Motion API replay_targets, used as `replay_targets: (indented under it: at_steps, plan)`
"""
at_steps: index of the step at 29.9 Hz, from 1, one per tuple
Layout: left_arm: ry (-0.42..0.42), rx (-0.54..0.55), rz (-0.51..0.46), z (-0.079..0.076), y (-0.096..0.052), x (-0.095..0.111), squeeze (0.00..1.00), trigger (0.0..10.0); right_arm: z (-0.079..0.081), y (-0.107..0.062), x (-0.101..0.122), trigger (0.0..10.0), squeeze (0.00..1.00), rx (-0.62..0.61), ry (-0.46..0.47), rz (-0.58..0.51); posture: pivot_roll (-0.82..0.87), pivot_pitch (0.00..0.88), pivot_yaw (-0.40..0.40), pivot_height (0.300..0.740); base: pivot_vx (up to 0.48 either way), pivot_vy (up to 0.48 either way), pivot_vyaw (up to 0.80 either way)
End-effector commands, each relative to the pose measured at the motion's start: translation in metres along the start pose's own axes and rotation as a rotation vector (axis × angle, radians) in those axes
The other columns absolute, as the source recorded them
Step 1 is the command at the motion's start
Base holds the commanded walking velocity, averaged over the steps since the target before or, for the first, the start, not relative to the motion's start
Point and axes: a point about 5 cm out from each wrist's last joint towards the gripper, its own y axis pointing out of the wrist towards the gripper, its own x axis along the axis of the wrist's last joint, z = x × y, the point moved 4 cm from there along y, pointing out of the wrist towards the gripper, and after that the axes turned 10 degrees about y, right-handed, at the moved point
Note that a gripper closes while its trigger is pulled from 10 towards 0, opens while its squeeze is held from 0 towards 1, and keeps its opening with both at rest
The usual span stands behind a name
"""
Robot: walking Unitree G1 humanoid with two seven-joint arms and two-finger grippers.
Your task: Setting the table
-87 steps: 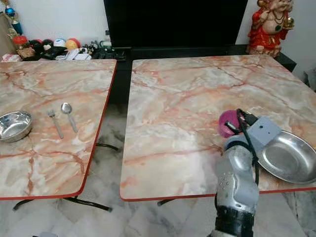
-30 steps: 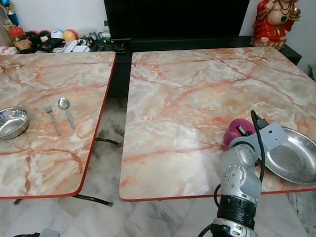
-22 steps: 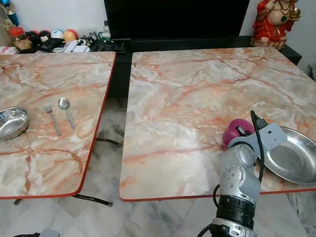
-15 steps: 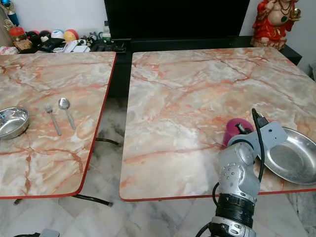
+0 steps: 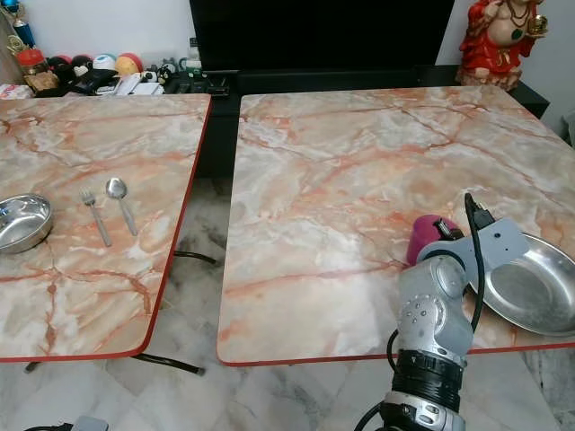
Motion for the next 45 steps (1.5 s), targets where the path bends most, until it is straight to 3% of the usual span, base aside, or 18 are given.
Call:
replay_targets:
  at_steps: [1,11,14,18,21,22,27,29,32,37,45]
  plan:
    - [0.012,0.001,0.032,0.001,-0.002,-0.010,0.00,10.0,0.004,-0.003,0.012,10.0,0.00,0.013,0.004,-0.055,-0.05,0.116,0.033,0.740,0.000,0.000,0.00]
    - [0.009,0.000,0.030,0.000,-0.002,-0.009,0.00,10.0,0.019,-0.012,0.022,10.0,0.00,0.102,-0.060,-0.128,-0.06,0.121,0.033,0.740,0.000,0.000,0.00]
    - [0.008,0.002,0.031,0.000,-0.002,-0.008,0.00,10.0,0.040,-0.022,0.015,10.0,0.00,0.267,-0.180,-0.129,-0.06,0.124,0.035,0.740,0.000,0.000,0.00]
    - [-0.004,0.008,0.041,0.001,-0.002,-0.010,0.00,10.0,0.051,-0.037,-0.007,10.0,0.00,0.423,-0.239,-0.065,-0.06,0.124,0.032,0.740,0.000,0.000,0.00]
    - [-0.051,0.026,0.040,0.005,-0.002,-0.010,0.00,10.0,0.052,-0.044,-0.014,10.0,0.00,0.497,-0.300,-0.056,-0.05,0.123,0.030,0.740,0.000,0.000,0.00]
    - [-0.087,0.039,0.042,0.008,-0.002,-0.010,0.00,10.0,0.049,-0.049,-0.021,10.0,0.00,0.555,-0.401,-0.049,-0.06,0.123,0.030,0.740,0.000,0.000,0.00]
    - [-0.107,0.044,0.045,0.009,-0.002,-0.011,0.00,10.0,0.044,-0.057,-0.026,10.0,0.00,0.657,-0.494,-0.039,-0.06,0.111,0.030,0.740,0.000,0.000,0.00]
    - [-0.106,0.043,0.050,0.010,-0.002,-0.012,0.00,10.0,0.036,-0.057,-0.032,10.0,0.00,0.675,-0.594,-0.040,-0.06,0.101,0.028,0.740,0.000,0.000,0.29]
    - [-0.097,0.038,0.052,0.009,-0.002,-0.012,0.00,10.0,0.032,-0.056,-0.035,10.0,0.00,0.679,-0.620,-0.037,-0.06,0.096,0.026,0.740,0.000,0.000,0.73]
    - [-0.106,0.033,0.050,0.008,-0.002,-0.011,0.00,10.0,0.036,-0.064,-0.038,10.0,0.00,0.733,-0.548,0.000,-0.06,0.083,0.031,0.740,0.000,0.000,0.32]
    - [-0.096,0.022,0.056,0.006,0.000,-0.008,0.00,10.0,0.041,-0.070,-0.047,10.0,0.00,0.783,-0.594,0.000,-0.07,0.071,0.035,0.740,0.000,0.093,0.00]
